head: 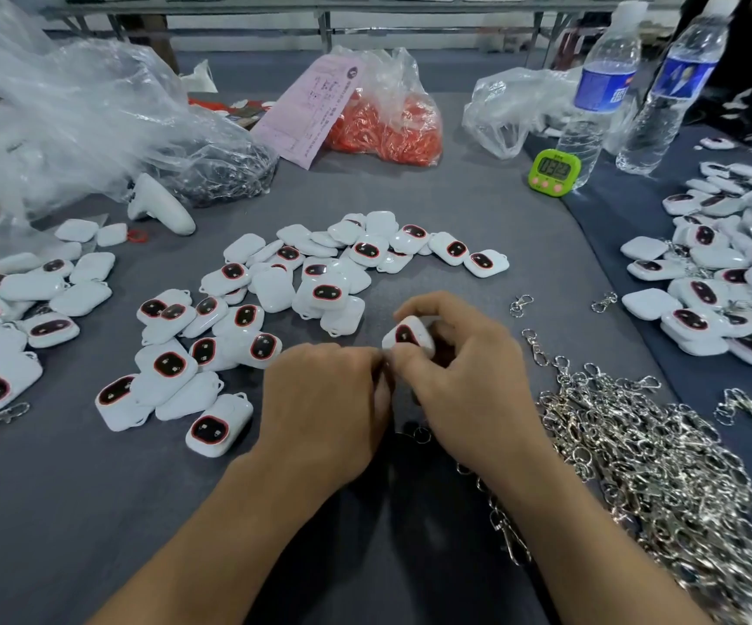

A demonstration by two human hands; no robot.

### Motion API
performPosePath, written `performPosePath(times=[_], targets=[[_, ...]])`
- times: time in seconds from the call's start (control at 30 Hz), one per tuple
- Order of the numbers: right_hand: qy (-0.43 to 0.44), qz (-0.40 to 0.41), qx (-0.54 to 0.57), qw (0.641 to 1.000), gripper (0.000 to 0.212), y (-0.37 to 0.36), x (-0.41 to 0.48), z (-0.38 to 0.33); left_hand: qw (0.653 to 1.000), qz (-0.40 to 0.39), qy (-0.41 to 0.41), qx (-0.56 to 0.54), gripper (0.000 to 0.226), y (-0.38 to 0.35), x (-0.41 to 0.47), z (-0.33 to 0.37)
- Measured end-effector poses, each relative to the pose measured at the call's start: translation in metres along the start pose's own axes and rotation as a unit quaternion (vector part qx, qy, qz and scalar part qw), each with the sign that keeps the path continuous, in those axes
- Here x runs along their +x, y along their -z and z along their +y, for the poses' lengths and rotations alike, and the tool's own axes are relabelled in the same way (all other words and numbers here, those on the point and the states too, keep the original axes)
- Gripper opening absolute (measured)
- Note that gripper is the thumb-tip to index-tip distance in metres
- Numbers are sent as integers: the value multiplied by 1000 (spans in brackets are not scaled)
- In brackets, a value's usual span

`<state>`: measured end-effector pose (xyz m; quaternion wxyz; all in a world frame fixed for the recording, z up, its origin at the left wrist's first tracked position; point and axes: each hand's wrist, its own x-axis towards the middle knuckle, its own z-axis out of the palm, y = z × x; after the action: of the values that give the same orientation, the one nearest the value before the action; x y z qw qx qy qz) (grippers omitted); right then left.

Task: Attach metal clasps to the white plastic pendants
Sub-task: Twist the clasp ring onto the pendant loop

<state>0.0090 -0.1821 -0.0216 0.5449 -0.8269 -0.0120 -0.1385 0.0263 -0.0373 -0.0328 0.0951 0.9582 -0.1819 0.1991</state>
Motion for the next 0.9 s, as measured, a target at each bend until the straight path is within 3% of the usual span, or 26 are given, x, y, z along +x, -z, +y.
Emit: performPosePath(times=[0.1,0.17,0.2,0.27,0.3,0.33,0.37,0.43,0.5,0.6,0.67,0.73,0.8,0.9], targets=[[-104,-16,47,993,21,12,9,5,992,19,95,-80,24,-2,2,1],[-168,4,177,970,25,24,17,7,982,15,139,-129,20,-3,5,2],[-190,34,292,937,23,33,20,8,978,6,146,-150,23,-4,5,3],[-193,98,556,803,10,57,26,13,973,-16,137,-185,27,-6,4,2],[-180,115,634,743,14,69,27,17,971,-29,130,-199,27,-6,3,2],[-173,113,667,715,29,78,26,21,969,-44,123,-209,27,-5,3,2],[-179,107,665,718,43,81,25,22,968,-60,113,-217,27,-4,3,3],[-196,100,593,774,43,75,25,24,963,-92,88,-238,30,-2,3,5],[-188,122,460,859,24,63,28,21,953,-132,52,-266,38,0,3,9],[-133,207,122,962,24,57,31,27,945,-186,-9,-270,45,3,1,12],[-109,202,-121,966,27,61,32,34,941,-188,-21,-281,35,1,1,12],[-109,151,-281,942,38,65,35,44,939,-169,-16,-298,22,-2,1,11],[-137,92,-373,913,48,66,43,50,941,-147,-12,-303,16,-4,0,10],[-168,34,-414,894,47,63,47,50,946,-129,-8,-296,12,-5,-1,11]])
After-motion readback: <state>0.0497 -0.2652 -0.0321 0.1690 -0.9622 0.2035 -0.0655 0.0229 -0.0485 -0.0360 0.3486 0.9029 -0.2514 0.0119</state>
